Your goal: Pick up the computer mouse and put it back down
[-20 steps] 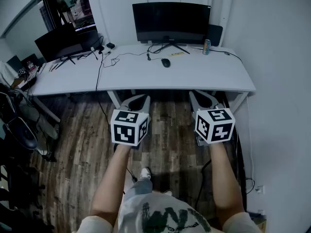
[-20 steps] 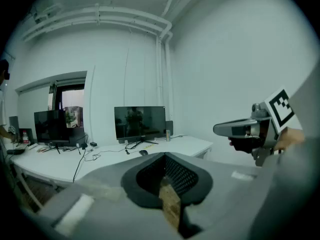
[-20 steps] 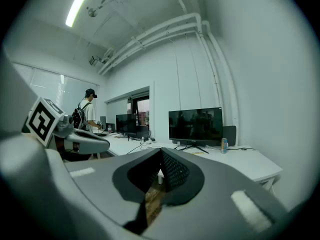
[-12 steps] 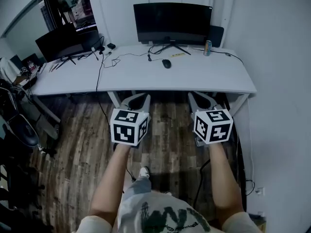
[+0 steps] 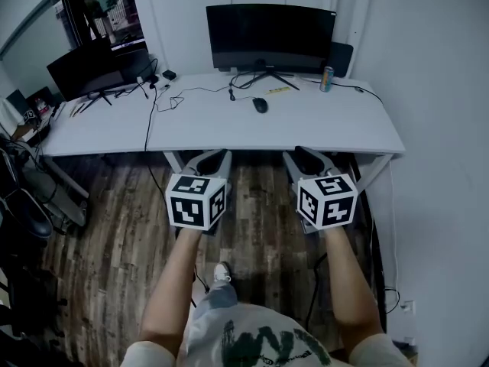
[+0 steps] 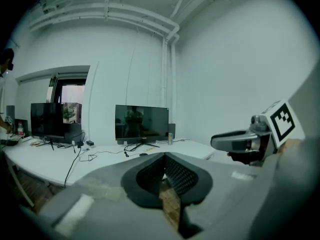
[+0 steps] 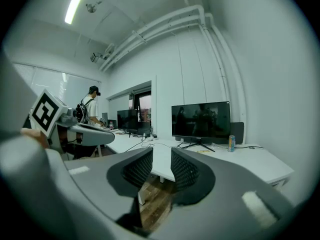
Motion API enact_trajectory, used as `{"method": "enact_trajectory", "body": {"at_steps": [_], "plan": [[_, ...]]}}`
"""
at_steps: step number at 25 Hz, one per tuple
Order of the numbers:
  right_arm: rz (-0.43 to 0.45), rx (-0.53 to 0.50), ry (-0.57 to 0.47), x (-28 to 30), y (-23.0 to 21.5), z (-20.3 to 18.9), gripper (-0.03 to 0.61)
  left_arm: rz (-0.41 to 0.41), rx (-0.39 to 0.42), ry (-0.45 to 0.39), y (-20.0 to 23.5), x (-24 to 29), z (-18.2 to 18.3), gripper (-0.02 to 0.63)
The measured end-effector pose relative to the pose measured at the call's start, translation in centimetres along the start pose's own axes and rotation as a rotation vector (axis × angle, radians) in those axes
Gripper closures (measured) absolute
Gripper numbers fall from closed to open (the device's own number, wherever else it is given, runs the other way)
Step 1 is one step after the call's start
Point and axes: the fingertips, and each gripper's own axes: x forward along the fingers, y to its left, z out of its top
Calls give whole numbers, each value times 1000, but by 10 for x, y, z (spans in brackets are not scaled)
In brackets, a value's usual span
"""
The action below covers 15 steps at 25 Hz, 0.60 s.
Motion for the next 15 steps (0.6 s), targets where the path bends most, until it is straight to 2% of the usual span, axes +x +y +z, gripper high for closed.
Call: {"method": "enact_trajectory", "body": {"at_steps": [4,7,15], "plan": [[1,1,1,32,-3,1,395,-32,-14,3,21,27,3,609],[-16,-8,5,59,-4,4,382,-67,-37,5,40,49,8,609],[-49,1,32,128,0,19,302,-103,-7,7,104,91,29,609]]}}
